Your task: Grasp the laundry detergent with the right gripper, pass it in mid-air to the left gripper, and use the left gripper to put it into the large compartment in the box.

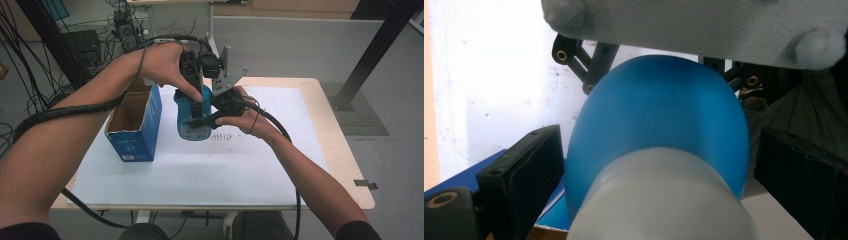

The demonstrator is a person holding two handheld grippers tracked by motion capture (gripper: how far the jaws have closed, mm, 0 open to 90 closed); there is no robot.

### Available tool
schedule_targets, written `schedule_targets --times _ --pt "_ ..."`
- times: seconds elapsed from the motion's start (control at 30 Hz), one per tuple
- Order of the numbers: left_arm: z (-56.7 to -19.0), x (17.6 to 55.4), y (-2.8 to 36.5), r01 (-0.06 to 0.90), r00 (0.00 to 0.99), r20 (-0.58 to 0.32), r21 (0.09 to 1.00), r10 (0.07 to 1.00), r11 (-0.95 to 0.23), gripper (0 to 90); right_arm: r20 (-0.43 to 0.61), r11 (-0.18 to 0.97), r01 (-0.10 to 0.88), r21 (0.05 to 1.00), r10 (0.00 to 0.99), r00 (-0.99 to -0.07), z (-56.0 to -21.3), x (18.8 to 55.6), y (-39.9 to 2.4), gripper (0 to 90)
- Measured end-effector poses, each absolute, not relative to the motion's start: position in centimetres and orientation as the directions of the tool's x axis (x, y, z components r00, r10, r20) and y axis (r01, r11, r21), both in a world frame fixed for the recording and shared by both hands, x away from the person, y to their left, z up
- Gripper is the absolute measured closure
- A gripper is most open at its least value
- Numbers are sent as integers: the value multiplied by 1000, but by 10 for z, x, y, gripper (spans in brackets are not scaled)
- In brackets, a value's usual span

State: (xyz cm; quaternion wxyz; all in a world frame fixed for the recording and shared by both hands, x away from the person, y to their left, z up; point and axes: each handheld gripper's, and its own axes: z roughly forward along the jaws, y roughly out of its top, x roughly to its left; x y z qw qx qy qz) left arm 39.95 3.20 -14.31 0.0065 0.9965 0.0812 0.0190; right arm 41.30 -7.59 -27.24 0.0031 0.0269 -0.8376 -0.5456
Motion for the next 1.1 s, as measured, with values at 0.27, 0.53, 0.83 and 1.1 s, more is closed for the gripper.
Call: schedule_targets --times 0.27,0.53,0.83,1.1 --pt "-143 399 32 159 986 37 17 160 -987 68 -24 400 -41 916 -48 -999 -272 413 -76 443" --pt "-143 399 31 155 987 40 12 155 -988 70 -24 396 -41 917 -50 -998 -271 412 -77 442" --pt "-144 400 30 149 988 42 10 150 -989 71 -31 395 -48 917 -47 -998 -271 412 -78 442" --pt "-144 400 30 149 988 39 15 149 -989 73 -38 392 -55 918 -50 -998 -271 413 -77 442"
